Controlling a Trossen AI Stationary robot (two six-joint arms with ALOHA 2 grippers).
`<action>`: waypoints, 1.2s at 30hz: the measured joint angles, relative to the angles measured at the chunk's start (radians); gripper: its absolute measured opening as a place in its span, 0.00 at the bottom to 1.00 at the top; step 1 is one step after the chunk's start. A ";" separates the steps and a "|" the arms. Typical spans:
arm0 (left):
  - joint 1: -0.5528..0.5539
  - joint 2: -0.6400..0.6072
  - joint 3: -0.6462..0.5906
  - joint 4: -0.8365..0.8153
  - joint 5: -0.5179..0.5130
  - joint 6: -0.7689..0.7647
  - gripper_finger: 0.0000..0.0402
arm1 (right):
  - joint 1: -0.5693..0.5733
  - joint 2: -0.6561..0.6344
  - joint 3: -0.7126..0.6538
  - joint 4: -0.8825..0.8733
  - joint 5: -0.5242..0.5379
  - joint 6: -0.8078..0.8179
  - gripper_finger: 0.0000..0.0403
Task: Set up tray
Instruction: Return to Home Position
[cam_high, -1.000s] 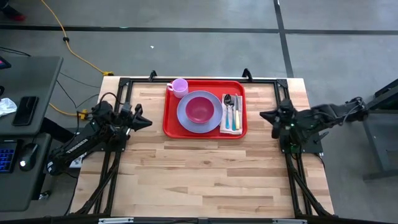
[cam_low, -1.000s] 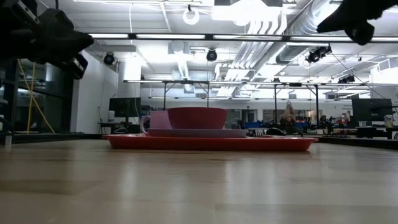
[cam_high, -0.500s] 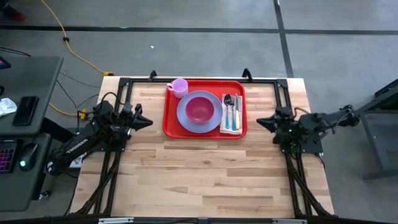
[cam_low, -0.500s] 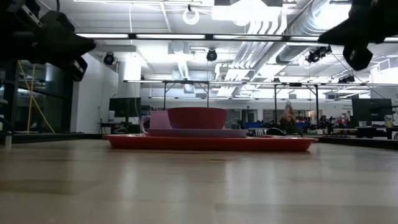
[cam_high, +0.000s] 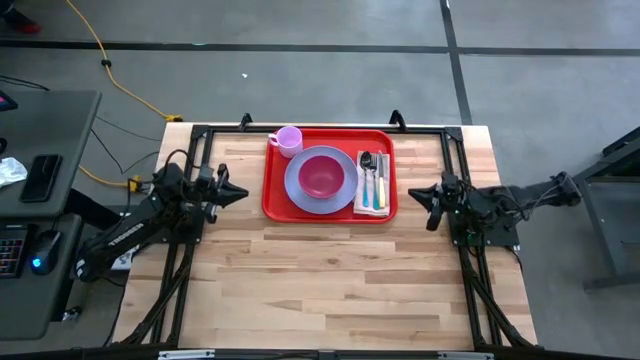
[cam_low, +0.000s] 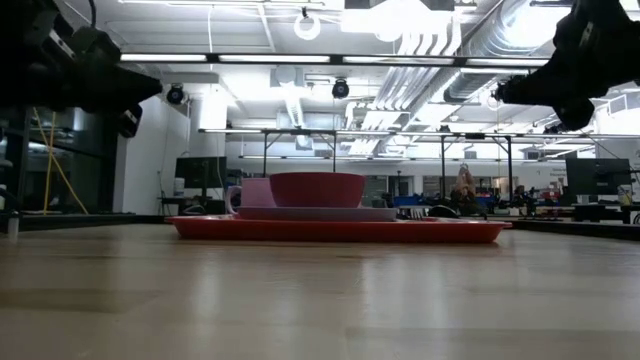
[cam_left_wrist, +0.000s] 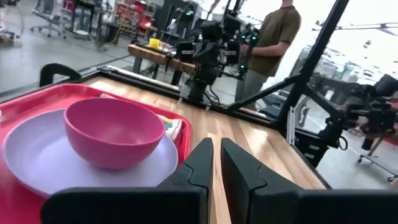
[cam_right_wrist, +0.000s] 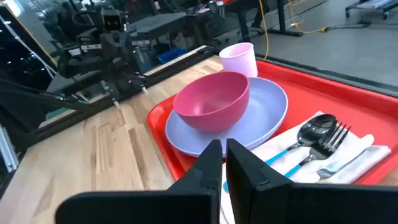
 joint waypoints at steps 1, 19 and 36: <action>0.000 0.001 -0.023 0.045 0.008 -0.013 0.16 | -0.015 0.000 0.000 0.002 -0.017 -0.011 0.00; -0.168 0.063 -0.029 0.070 -0.267 -0.015 0.16 | -0.143 0.004 0.000 -0.007 -0.134 -0.016 0.00; -0.484 0.218 0.026 0.125 -0.611 0.051 0.16 | -0.142 0.150 0.000 0.053 -0.030 -0.007 0.00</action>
